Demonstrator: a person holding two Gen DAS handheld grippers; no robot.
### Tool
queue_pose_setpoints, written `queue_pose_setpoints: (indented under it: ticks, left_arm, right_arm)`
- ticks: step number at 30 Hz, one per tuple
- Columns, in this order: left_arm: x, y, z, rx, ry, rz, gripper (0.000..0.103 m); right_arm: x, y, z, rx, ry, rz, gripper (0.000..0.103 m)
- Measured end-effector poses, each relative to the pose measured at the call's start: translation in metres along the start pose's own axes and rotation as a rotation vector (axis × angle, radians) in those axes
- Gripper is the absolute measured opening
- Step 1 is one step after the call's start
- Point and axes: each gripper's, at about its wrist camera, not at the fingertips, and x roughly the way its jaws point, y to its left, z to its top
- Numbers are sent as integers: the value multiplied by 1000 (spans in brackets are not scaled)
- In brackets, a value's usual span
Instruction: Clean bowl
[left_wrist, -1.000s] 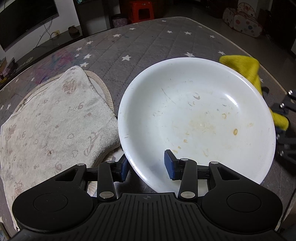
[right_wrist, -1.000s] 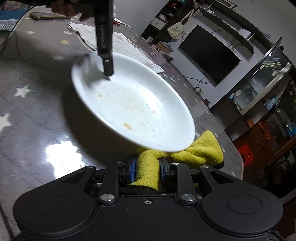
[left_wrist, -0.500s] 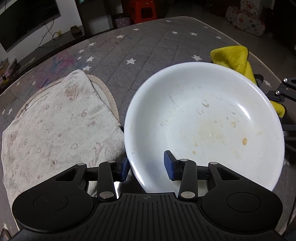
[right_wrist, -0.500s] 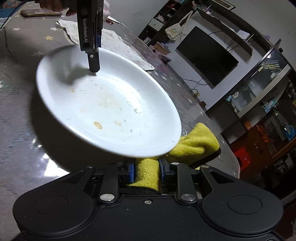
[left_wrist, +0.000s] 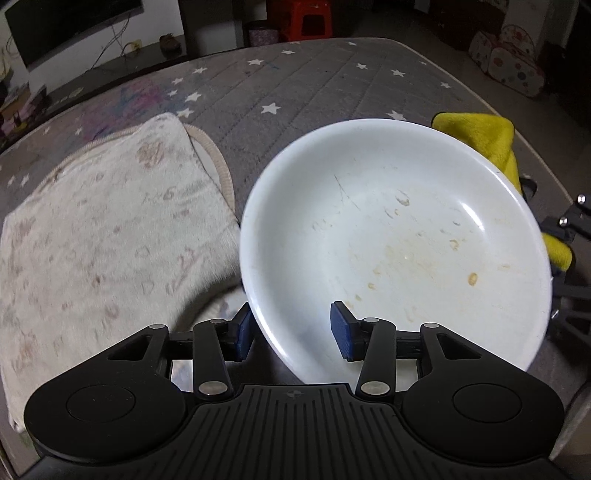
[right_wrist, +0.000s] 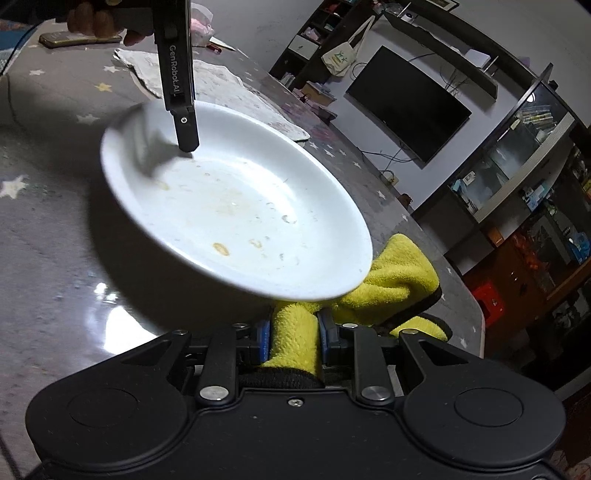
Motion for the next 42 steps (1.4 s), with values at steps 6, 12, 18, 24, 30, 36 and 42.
queue_pose_setpoints:
  ticks: [6, 12, 18, 24, 30, 36, 42]
  left_arm:
    - [-6, -5, -11, -27, -16, -15, 46]
    - [-9, -8, -17, -36, -31, -27, 46]
    - [-9, -9, -20, -36, -40, -22, 46]
    - [-8, -11, -18, -15, -46, -7, 45]
    - [-8, -11, -14, 12, -39, -3, 44]
    - [-2, -8, -1, 52, -33, 10, 44]
    - [6, -5, 12, 86, -19, 15, 45]
  right_arm:
    - [-14, 15, 0, 13, -9, 7, 26]
    - [-28, 27, 4, 11, -22, 24, 26]
    - [-41, 40, 7, -2, -41, 59, 26]
    - [-40, 37, 7, -22, -48, 78, 26]
    - [-34, 32, 10, -26, -51, 87, 26]
    - [-28, 26, 8, -37, -41, 70, 26]
    - [-18, 13, 7, -36, -32, 57, 26]
